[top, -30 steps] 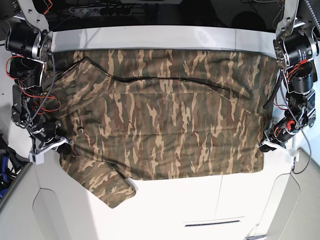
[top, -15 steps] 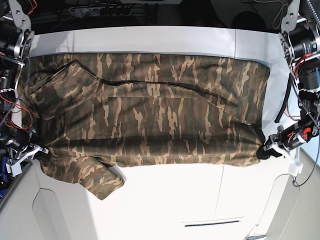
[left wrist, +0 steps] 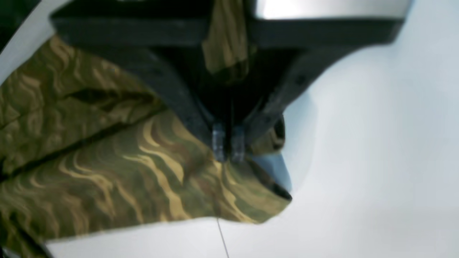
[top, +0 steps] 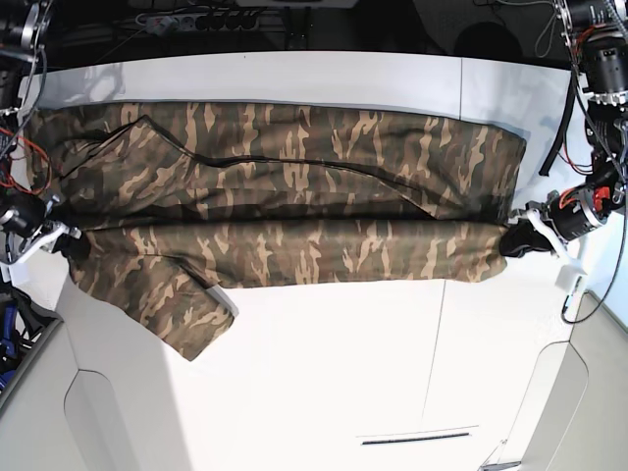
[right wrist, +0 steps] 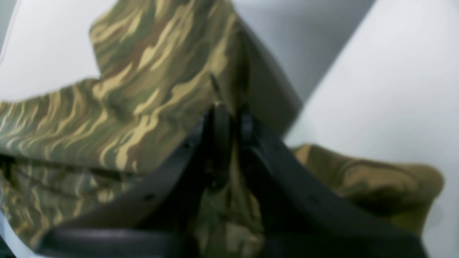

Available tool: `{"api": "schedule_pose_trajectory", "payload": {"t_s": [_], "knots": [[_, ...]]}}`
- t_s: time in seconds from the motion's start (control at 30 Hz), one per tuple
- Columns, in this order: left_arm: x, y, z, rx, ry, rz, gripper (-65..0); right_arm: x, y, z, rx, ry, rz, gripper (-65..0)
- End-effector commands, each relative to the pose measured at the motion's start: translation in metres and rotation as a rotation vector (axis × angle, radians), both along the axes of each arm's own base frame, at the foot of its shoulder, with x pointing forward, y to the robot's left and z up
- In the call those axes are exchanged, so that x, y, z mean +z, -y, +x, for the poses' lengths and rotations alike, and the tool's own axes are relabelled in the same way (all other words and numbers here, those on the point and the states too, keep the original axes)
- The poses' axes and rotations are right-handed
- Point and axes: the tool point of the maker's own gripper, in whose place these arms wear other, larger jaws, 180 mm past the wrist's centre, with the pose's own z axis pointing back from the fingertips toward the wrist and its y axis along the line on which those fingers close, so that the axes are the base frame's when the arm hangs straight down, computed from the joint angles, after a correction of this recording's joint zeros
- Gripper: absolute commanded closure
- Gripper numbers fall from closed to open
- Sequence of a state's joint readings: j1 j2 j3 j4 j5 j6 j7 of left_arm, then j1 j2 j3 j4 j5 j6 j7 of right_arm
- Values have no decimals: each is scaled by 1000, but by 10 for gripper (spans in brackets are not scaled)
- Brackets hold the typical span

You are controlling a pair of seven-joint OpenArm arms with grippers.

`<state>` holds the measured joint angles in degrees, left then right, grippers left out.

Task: Fold the T-shirt properly
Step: 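Grasp the side edge with both grippers and fold it over lengthwise, then lay the folded edge down and smooth the strip with both grippers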

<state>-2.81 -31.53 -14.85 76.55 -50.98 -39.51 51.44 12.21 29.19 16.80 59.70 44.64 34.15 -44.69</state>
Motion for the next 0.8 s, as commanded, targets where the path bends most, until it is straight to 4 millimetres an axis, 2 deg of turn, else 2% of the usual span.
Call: {"api": "schedule_pose_trajectory", "payload": {"t_s": [0.0, 0.2, 0.23, 0.3, 0.33, 0.37, 0.47, 0.63, 0.7, 0.77], "knots": [[18, -5, 9, -2, 58, 4, 0, 19, 11, 7, -9, 60, -17, 0], [4, -4, -6, -2, 17, 1, 0, -7, 18, -23, -34, 4, -56, 0], [3, -4, -6, -2, 16, 0, 0, -9, 19, -25, -40, 8, -61, -41], [3, -3, -6, -2, 16, -3, 0, -10, 20, -26, -49, 21, -64, -265], [4, -3, -5, 0, 22, -4, 0, -9, 21, -24, -52, 30, -64, -354], [5, -3, -4, 2, 28, -5, 0, -7, 22, -23, -58, 41, -63, -404], [5, -3, -5, 2, 27, -4, 0, 10, 34, -11, -106, 107, -58, -413], [1, -5, -7, 1, 16, 11, 0, 54, 65, 14, -237, 263, -19, -413], [1, -5, -7, 1, 15, 15, 0, 67, 70, 24, -271, 309, -3, -413], [0, -5, -7, 1, 14, 15, 0, 71, 67, 33, -271, 322, -11, -413]]}}
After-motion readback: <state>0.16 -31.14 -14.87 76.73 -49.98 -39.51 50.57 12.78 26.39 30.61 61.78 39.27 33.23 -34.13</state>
